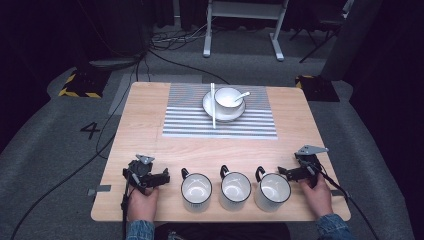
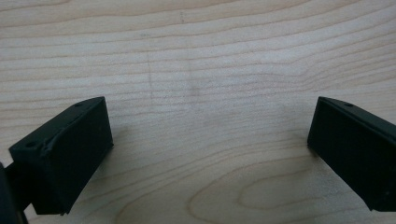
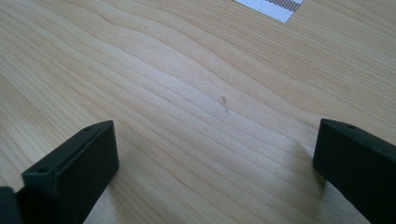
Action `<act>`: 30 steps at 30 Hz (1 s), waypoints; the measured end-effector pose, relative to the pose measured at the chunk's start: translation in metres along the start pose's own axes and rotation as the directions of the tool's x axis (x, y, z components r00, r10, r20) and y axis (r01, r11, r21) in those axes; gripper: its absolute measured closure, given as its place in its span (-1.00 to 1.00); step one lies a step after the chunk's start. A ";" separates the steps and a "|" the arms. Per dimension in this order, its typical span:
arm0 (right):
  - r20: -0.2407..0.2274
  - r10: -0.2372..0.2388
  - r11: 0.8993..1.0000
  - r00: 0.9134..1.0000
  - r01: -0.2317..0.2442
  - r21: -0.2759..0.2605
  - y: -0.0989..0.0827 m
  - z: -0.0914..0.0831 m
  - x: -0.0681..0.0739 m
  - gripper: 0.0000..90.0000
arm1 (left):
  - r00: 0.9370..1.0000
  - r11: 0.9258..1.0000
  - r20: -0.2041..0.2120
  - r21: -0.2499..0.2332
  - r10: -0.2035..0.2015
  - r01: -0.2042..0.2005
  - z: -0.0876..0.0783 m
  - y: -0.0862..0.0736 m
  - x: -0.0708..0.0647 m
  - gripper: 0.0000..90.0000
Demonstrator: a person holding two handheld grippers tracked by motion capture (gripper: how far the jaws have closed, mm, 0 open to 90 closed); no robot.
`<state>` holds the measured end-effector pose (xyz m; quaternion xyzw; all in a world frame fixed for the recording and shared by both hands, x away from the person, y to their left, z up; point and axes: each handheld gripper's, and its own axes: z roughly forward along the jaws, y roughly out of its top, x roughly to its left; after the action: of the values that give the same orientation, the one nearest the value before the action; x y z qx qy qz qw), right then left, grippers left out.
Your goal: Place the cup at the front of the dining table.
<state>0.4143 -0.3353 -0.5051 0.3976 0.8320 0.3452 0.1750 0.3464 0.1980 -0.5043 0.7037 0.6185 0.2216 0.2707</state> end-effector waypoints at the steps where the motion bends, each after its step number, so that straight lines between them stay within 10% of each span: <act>1: 0.001 0.000 1.000 1.000 0.000 0.001 0.000 0.000 0.000 -1.00 | 1.000 1.000 0.001 0.001 -0.001 0.001 0.000 0.000 0.000 -1.00; 30: 0.005 0.002 1.000 1.000 -0.002 0.001 0.000 0.000 0.000 -1.00 | 0.997 0.998 0.056 -0.035 0.056 -0.054 -0.004 -0.002 -0.001 -0.94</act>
<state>0.4138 -0.3353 -0.5050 0.3995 0.8312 0.3440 0.1764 0.3424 0.1975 -0.5027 0.7217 0.5872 0.2191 0.2938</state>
